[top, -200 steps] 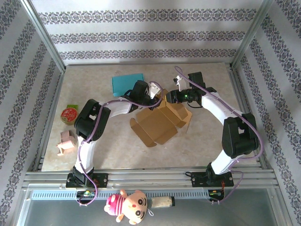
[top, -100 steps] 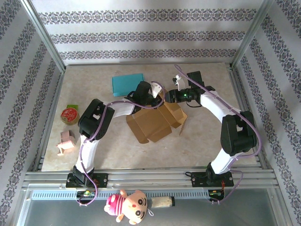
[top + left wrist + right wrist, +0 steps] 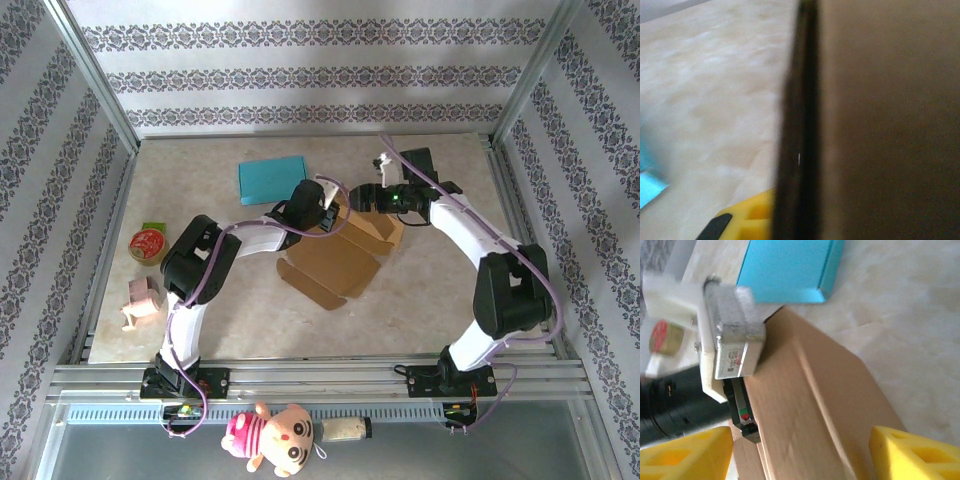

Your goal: Fold the paper box

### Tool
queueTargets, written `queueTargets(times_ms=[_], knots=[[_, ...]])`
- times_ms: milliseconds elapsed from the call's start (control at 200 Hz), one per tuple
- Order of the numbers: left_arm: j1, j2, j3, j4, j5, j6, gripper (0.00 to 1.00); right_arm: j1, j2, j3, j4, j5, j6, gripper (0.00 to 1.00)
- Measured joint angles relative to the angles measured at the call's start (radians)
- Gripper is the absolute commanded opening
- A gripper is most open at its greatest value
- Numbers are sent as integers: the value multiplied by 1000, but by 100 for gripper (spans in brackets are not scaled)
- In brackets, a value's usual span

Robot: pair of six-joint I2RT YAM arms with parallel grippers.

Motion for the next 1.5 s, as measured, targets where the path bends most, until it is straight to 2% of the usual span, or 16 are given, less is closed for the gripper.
queueTargets(times_ms=[220,270,320,430,495,595,869,1024,1089,1249,1499], knots=[[-28,-38,-29,-69,-313,-148,2,-19,-142,61,-62,189,261,71],[-52,-45,-29,-93,-376,-197,9,-18,-165,65,-74,213,302,71],[-79,-50,-29,-114,-423,-236,22,-10,-181,65,-92,236,337,72],[-135,-62,-37,-137,-470,-304,43,15,-195,65,-126,274,377,73],[-157,-85,-62,-143,-469,-339,50,23,-195,63,-140,286,394,73],[-164,-144,-115,-150,-457,-373,54,35,-195,55,-162,308,410,71],[-161,-443,-266,-238,-336,-456,56,62,-113,50,-166,328,429,70],[-88,-545,-244,-266,-163,-528,59,64,-44,50,-166,335,446,76],[-29,-534,-203,-277,-85,-548,62,64,-35,50,-165,335,451,76],[76,-417,-73,-275,87,-579,65,64,-32,45,-127,317,462,61],[113,-233,-5,-283,270,-608,65,61,-28,12,-64,268,485,43]])
